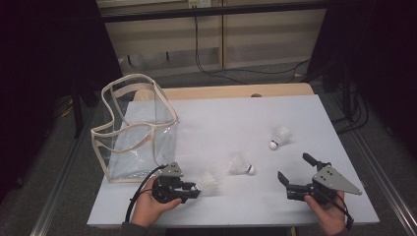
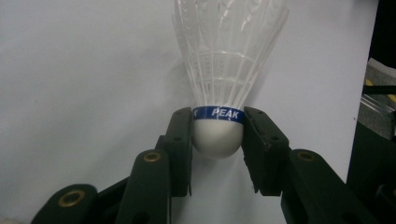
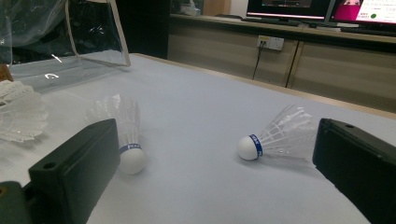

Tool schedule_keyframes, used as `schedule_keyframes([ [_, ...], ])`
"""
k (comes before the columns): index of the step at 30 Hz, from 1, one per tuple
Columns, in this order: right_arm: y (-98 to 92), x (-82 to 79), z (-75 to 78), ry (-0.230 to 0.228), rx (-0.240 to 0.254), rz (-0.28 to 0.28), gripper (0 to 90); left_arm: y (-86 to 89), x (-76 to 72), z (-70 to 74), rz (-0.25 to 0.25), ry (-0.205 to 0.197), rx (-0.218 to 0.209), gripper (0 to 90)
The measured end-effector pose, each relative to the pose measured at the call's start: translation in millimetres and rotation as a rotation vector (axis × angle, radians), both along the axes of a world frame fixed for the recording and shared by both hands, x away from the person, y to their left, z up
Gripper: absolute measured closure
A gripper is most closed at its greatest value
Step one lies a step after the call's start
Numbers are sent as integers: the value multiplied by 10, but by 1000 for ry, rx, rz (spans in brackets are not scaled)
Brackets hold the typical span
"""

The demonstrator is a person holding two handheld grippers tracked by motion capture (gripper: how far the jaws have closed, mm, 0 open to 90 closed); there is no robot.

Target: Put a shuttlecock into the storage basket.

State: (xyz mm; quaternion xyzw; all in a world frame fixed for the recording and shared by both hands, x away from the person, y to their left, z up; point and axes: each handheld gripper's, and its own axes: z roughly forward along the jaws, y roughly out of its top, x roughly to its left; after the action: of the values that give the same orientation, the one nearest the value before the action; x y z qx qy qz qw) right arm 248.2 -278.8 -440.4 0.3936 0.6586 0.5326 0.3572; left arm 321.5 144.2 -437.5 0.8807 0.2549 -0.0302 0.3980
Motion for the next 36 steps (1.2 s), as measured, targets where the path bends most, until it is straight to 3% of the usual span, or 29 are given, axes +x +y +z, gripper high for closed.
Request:
schedule_keyframes([
  [14,-9,-1,-1,-2,5,0,6,9,76,127,37,10,-38,650],
  [36,-18,22,-6,0,13,0,6,-47,169,308,73,26,-31,650],
])
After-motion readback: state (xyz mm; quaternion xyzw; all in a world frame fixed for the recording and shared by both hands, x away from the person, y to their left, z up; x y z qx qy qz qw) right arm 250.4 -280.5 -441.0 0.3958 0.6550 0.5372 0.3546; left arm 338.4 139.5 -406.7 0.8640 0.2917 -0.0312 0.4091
